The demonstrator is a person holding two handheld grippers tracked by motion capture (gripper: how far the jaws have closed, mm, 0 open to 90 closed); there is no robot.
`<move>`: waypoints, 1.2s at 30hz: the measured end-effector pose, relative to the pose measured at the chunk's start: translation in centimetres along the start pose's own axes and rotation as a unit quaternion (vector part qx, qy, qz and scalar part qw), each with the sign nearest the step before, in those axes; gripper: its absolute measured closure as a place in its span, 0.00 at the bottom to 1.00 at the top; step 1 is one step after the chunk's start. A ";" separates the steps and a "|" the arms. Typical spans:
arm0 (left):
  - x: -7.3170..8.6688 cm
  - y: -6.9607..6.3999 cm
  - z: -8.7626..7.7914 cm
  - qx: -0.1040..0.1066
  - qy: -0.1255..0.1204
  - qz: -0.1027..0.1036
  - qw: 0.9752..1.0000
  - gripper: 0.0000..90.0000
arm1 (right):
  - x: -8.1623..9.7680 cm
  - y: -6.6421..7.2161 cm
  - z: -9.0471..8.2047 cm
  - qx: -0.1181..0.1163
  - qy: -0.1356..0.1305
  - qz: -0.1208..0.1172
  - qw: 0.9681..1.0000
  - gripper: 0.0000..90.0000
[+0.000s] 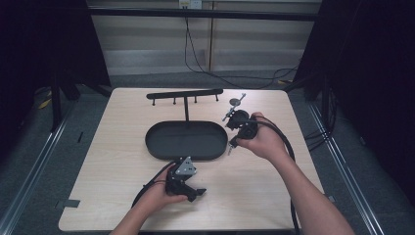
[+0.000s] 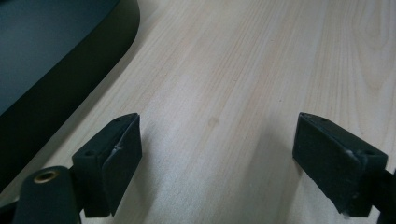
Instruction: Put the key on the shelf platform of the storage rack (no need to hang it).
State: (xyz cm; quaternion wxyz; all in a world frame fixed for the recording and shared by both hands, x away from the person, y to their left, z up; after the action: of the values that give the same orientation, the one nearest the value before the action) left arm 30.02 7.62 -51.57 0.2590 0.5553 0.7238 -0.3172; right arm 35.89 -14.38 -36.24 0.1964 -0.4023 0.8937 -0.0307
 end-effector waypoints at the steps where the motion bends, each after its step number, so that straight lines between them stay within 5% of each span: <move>1: 0.0 0.0 0.0 0.000 0.000 0.000 1.000 0.17 | -0.1 0.1 0.0 0.001 0.001 -0.001 1.000 0.99; 36: 0.0 0.0 0.0 0.002 0.000 0.001 1.000 0.17 | -4.5 0.1 1.3 0.027 0.005 -0.006 1.000 0.99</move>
State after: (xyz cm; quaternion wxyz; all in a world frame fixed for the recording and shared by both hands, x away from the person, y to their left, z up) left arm 30.04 7.62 -51.57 0.2585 0.5561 0.7228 -0.3184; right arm 39.00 -10.85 -36.03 0.2020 -0.4021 0.8912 -0.0578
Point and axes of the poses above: each handheld gripper's, and its own axes: z roughly forward along the jaws, x roughly out of its underside, y roughly to its left, the point moved 1 cm from there along z, roughly forward along the jaws, and after that the axes turned 12 degrees about x, right-handed, at the moved point
